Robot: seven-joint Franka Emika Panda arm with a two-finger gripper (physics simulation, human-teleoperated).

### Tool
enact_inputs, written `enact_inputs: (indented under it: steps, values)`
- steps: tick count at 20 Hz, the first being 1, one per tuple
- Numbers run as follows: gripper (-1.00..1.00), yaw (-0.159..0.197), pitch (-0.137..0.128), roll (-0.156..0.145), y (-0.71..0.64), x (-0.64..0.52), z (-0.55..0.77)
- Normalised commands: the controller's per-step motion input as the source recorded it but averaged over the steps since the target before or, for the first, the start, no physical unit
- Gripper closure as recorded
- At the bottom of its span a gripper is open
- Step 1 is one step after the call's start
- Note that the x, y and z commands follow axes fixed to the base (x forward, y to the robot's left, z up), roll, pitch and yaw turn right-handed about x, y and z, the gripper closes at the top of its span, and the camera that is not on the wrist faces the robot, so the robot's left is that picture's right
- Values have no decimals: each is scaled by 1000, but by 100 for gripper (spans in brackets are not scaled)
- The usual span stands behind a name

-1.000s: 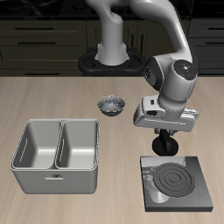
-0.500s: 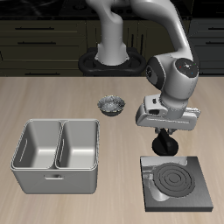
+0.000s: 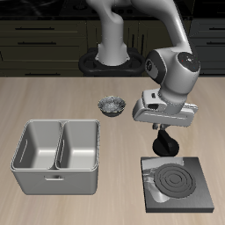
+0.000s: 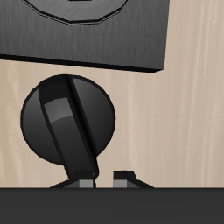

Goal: Turn on the flat stove

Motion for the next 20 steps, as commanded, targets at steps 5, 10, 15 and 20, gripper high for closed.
enact_inputs:
  steps: [5,10,15,20]
  values:
    - [100,30,-33,-4,-257,-102,324]
    - [100,23,-26,10,-285,-76,323]
    - [-100,-26,26,-3,35,-90,-18]
    - [-100,-27,26,26,105,-45,48]
